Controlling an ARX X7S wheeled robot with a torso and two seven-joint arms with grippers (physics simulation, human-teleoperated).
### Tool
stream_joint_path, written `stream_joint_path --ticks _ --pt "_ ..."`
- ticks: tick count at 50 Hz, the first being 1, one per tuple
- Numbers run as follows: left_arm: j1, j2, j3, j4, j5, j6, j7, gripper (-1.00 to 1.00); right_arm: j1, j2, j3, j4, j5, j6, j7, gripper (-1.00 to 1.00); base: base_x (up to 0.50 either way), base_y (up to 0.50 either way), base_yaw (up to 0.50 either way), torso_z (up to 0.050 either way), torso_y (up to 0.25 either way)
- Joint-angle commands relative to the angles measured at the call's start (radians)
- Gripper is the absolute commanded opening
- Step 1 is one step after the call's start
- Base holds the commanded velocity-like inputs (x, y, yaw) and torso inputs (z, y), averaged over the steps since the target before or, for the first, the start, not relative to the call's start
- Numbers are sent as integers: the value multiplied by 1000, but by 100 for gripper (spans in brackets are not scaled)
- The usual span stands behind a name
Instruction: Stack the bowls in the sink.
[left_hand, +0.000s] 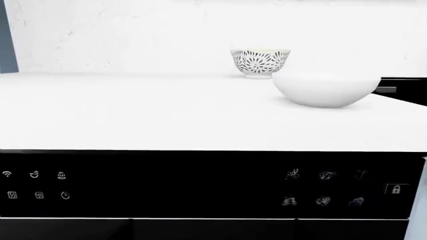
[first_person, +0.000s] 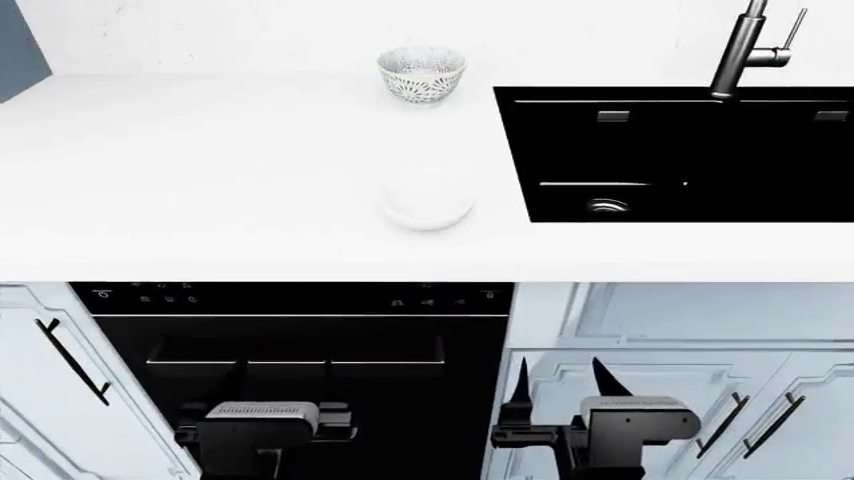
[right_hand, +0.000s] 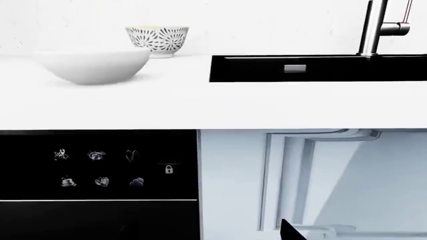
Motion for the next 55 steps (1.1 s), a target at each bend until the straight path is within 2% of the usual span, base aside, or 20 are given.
stream_joint_path --ticks 1,14,16,18,21,32,41,48,55 --pt "2 -6 9 3 -6 7 -2 100 1 5 -5 3 7 -4 6 100 0 0 0 50 0" --pt "1 -11 13 -4 -7 23 -9 100 1 9 -8 5 16 -8 13 100 0 0 0 50 0" --pt "9 -2 -12 0 -45 52 -13 100 -8 12 6 -19 24 -21 24 100 0 0 0 18 0" --pt "32 -1 -40 43 -83 71 -23 100 -20 24 22 -66 26 -12 41 100 0 0 0 0 0" --pt "53 -9 -58 150 -103 24 -61 100 -46 52 63 -183 77 39 60 100 0 0 0 0 0" --pt "23 -50 -88 395 -182 -238 -168 100 -81 131 169 -489 244 249 131 100 0 0 0 0 0" --pt "-98 -138 -119 700 -296 -573 -284 100 -93 250 305 -857 491 507 280 100 0 0 0 0 0" --pt "-342 -190 -177 875 -490 -899 -402 100 118 419 407 -1014 834 757 504 100 0 0 0 0 0" --pt "-664 -209 -293 904 -832 -1237 -576 100 500 601 354 -965 1298 886 789 100 0 0 0 0 0"
